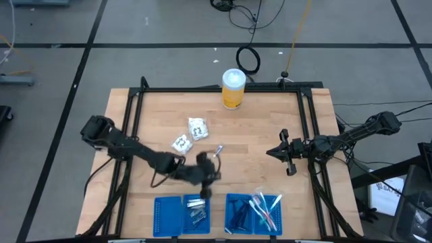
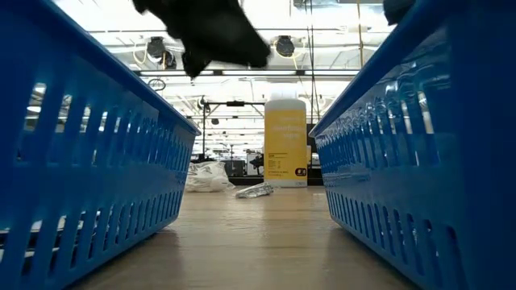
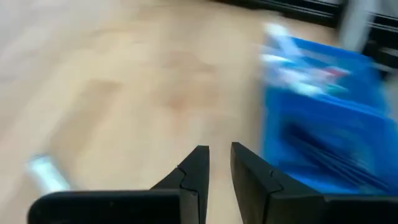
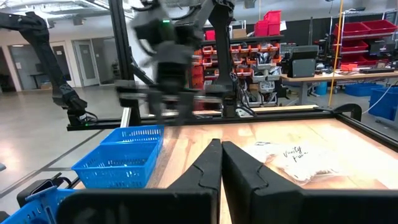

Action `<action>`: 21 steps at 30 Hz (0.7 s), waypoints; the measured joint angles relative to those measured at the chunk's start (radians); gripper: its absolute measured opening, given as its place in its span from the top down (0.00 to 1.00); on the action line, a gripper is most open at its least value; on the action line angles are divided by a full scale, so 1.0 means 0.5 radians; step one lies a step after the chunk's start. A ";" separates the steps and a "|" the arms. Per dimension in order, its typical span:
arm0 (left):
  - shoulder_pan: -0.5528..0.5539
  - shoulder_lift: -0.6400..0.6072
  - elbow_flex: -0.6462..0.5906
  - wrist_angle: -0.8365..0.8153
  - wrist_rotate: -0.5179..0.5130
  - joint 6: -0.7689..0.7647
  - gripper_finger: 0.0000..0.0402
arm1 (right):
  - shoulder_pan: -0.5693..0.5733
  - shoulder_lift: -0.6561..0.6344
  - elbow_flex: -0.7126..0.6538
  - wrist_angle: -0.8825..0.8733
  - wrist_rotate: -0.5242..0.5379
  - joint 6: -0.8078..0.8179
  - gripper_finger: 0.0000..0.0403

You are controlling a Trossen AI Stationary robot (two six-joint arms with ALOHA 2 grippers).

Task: Pick & Place Travel size toiletries
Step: Put the silver nail cutter into the blue basket

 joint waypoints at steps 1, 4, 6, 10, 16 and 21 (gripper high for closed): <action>0.060 0.000 0.000 -0.032 -0.014 -0.035 0.84 | 0.000 0.000 0.000 0.001 0.000 0.000 0.99; 0.227 0.000 0.000 -0.113 0.035 -0.104 0.84 | 0.001 0.000 0.000 0.000 0.000 0.000 0.99; 0.318 0.001 0.000 -0.124 0.067 -0.116 0.84 | 0.000 -0.001 0.000 0.001 0.000 0.000 0.99; 0.464 0.029 0.000 -0.111 0.029 -0.027 0.79 | 0.000 0.000 0.000 0.000 -0.001 0.000 0.99; 0.592 0.209 0.000 0.072 -0.009 0.015 0.55 | 0.000 -0.002 0.000 -0.007 -0.001 0.000 0.99; 0.662 0.371 -0.001 0.051 0.048 -0.176 0.37 | 0.000 0.002 0.000 0.000 0.000 0.000 0.99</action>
